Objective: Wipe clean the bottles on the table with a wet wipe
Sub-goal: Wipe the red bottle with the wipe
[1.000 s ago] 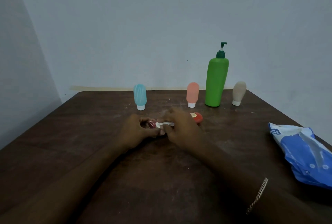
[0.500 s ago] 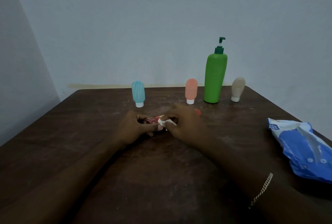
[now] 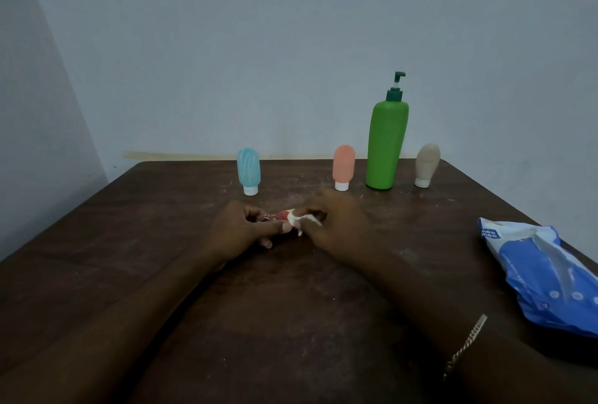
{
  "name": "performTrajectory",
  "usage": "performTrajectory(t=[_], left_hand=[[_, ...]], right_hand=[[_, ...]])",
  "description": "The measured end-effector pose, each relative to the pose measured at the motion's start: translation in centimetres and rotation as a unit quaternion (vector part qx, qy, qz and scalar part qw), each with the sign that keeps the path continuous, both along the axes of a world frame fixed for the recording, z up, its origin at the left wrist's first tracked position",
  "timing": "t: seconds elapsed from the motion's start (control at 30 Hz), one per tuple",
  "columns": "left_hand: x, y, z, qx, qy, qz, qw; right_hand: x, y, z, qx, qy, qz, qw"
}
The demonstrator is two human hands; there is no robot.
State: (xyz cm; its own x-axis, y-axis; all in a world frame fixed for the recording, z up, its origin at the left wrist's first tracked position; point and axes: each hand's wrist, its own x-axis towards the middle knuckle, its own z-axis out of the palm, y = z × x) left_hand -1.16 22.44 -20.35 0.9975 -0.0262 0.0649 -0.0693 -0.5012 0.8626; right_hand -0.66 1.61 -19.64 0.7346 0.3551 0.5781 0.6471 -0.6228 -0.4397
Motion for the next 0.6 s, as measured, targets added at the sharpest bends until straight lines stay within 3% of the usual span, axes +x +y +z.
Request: performTrajectory(t=[0.13, 0.4, 0.6], left_hand=[[-0.1, -0.2, 0.1, -0.006, 0.0, 0.006, 1.0], [0.1, -0.3, 0.0, 0.019, -0.006, -0.005, 1.0], [0.7, 0.1, -0.7, 0.045, -0.033, -0.025, 0.998]], right_hand=[[0.2, -0.7, -0.1, 0.024, 0.032, -0.003, 0.999], [3.5, -7.0, -0.5, 0.132, 0.141, -0.193, 0.962], [4.0, -6.4, -1.0, 0.137, 0.122, -0.217, 0.959]])
